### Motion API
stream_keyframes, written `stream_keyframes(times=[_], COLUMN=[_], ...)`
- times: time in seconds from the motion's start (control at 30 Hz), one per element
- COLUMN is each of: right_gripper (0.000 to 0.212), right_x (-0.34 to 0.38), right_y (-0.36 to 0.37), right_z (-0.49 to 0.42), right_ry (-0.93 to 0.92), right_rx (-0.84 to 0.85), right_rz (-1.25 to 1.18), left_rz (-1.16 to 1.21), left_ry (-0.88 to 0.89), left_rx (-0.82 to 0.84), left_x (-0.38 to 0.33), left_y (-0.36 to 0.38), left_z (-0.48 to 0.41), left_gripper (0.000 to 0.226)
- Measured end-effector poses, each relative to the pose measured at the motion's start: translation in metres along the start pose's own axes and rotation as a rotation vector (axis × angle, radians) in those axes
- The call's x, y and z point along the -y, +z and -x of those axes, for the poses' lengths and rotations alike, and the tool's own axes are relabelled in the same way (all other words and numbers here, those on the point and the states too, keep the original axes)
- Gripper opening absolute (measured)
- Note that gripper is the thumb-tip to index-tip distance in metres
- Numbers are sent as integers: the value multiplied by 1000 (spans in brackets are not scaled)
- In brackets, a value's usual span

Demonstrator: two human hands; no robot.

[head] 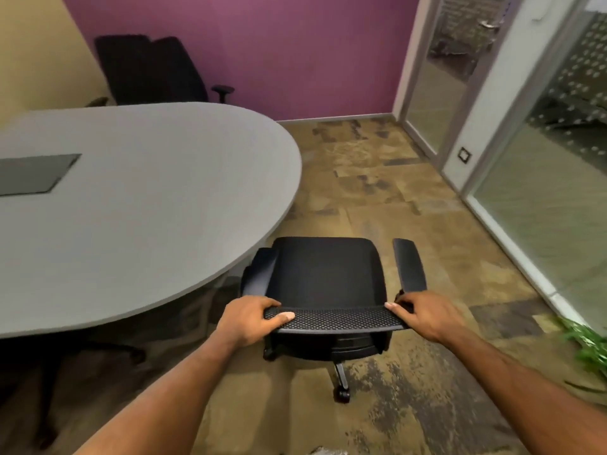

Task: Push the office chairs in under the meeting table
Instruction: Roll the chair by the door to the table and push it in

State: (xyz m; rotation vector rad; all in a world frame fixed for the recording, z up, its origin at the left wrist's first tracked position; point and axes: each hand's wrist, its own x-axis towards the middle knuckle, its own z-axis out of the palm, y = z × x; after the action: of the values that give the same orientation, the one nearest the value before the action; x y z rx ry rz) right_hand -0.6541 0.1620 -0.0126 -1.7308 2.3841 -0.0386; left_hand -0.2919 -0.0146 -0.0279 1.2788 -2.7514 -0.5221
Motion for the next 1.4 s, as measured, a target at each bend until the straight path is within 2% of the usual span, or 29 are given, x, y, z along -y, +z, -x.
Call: stream_keyframes(times=[0.1, 0.33, 0.67, 0.83, 1.13, 1.3, 1.4], right_gripper=[58, 43, 44, 37, 35, 38, 40], right_x=[-2, -11, -9, 8, 47, 76, 97], right_y=[2, 4, 3, 1, -7, -5, -1], right_z=[2, -6, -26, -41, -84, -115, -134], right_ry=[-80, -111, -260, -338, -494, -556, -564], right_rx=[-36, -49, -51, -46, 76, 139, 79], right_rz=[20, 27, 28, 40, 38, 61, 99], left_rz=[11, 35, 12, -4, -11, -57, -87], left_ry=[-51, -172, -340, -438, -618, -732, -786], left_rx=[2, -65, -156, -195, -257, -292, -295], left_x=[-8, -31, -51, -51, -51, -49, -43], left_y=[-2, 12, 28, 30, 30, 31, 31], left_z=[15, 50, 94, 113, 137, 145, 147], left_gripper=[85, 85, 92, 95, 100, 91, 88])
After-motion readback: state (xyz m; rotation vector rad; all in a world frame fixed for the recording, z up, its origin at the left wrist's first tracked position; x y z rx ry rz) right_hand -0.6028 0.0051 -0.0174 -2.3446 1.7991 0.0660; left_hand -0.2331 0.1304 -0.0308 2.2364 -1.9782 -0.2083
